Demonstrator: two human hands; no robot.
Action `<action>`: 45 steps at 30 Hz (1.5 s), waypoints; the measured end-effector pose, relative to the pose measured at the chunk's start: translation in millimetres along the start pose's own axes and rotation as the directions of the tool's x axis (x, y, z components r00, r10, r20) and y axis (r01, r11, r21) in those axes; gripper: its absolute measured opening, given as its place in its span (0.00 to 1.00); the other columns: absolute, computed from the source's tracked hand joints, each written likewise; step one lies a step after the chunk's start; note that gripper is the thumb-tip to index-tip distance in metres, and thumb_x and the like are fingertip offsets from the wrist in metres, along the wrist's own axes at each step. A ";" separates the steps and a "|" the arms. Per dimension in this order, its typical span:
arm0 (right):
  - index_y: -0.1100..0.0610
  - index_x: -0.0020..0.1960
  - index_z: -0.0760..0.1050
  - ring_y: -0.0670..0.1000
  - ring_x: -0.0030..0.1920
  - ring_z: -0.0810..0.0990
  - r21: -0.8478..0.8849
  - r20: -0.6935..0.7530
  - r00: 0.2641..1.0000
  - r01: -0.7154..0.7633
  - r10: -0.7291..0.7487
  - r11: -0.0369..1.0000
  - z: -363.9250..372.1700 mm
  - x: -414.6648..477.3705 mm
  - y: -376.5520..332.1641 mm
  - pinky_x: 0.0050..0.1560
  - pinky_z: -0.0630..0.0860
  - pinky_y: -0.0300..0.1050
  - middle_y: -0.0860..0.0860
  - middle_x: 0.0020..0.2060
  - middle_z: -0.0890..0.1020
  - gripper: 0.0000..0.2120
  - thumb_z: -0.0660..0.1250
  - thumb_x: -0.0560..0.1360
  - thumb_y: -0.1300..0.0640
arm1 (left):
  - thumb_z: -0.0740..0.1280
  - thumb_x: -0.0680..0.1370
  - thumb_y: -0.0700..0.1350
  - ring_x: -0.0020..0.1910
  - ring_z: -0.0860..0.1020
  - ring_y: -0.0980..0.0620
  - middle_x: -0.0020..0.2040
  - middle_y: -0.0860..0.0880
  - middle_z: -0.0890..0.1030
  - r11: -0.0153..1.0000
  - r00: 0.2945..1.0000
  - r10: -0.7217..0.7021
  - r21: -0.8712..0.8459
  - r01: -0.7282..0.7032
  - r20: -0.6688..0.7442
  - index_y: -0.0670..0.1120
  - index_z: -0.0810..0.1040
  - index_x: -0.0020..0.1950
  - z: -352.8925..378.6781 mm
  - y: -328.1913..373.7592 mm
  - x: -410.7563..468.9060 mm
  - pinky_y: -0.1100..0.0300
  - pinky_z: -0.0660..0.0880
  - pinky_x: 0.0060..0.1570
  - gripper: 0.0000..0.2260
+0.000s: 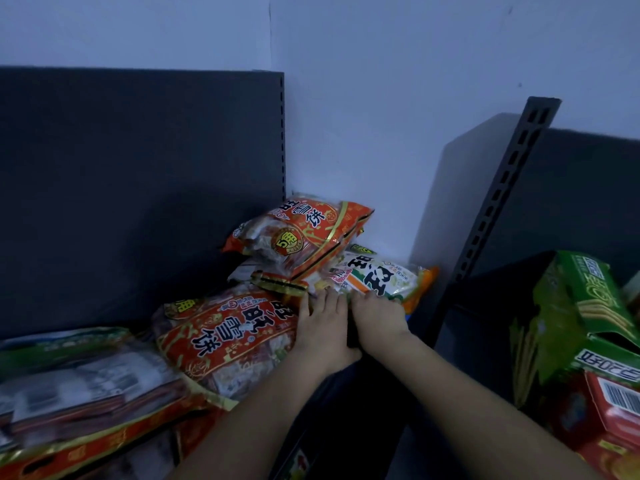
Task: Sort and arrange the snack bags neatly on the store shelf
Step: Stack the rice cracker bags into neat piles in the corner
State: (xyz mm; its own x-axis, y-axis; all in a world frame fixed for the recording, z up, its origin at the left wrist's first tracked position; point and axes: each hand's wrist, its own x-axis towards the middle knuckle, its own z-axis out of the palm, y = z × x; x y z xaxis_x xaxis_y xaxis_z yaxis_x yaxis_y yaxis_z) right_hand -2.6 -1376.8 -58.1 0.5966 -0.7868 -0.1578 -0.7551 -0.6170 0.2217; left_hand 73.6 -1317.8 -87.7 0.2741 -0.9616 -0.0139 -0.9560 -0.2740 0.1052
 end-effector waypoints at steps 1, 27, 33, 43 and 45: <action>0.60 0.67 0.63 0.58 0.61 0.75 0.005 -0.023 1.000 0.010 -0.010 1.000 -6.4 -1.5 3.9 0.61 0.70 0.54 0.58 0.63 0.73 0.22 0.64 0.75 0.60 | 0.66 0.73 0.60 0.77 0.45 0.48 0.78 0.45 0.48 0.999 1.000 0.005 -0.032 -0.006 -0.029 0.43 0.46 0.77 0.2 0.4 1.9 0.45 0.39 0.73 0.44; 0.51 0.68 0.63 0.44 0.52 0.79 0.955 -0.257 0.959 0.232 -0.122 -0.186 -108.8 -76.3 -25.6 0.46 0.78 0.39 0.47 0.56 0.80 0.32 0.74 0.69 0.49 | 0.69 0.73 0.53 0.53 0.75 0.51 0.50 0.55 0.76 0.607 0.555 -0.611 -0.784 -0.129 -0.564 0.55 0.70 0.53 -94.0 -15.1 -76.4 0.48 0.75 0.48 0.12; 0.58 0.61 0.69 0.52 0.46 0.84 0.786 -0.365 0.917 0.397 0.163 -0.473 -130.4 -90.3 -45.5 0.43 0.81 0.45 0.56 0.49 0.82 0.26 0.76 0.67 0.59 | 0.70 0.70 0.43 0.63 0.69 0.53 0.63 0.51 0.74 0.761 0.569 -0.339 -0.574 -0.302 -0.749 0.48 0.68 0.70 -100.9 0.8 -110.0 0.49 0.72 0.60 0.28; 0.58 0.47 0.79 0.58 0.38 0.84 0.751 -0.310 0.941 0.156 -0.134 -0.642 -132.8 -77.4 -38.4 0.46 0.81 0.60 0.57 0.39 0.85 0.05 0.67 0.74 0.57 | 0.61 0.68 0.72 0.71 0.64 0.53 0.69 0.55 0.67 0.665 0.562 -0.604 -0.746 -0.036 -0.565 0.54 0.67 0.69 -143.9 -73.4 -153.1 0.45 0.64 0.69 0.35; 0.58 0.45 0.80 0.59 0.39 0.83 0.772 -0.320 0.903 0.074 -0.286 -0.631 -132.9 -72.9 -41.9 0.44 0.80 0.60 0.59 0.41 0.85 0.07 0.65 0.74 0.56 | 0.60 0.62 0.78 0.70 0.66 0.48 0.72 0.50 0.66 0.561 0.498 -0.754 -0.814 0.151 -0.427 0.48 0.61 0.73 -159.2 -94.1 -170.4 0.45 0.65 0.68 0.49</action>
State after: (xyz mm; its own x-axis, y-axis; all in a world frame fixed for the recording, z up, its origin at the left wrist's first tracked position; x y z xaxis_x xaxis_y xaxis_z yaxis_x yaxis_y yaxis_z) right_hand 21.7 -1291.8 72.0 0.8420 -0.5297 0.1023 0.3105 0.3207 -0.8948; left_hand 133.6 -1125.8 63.0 0.9024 -0.2661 0.3388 -0.4096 -0.2863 0.8662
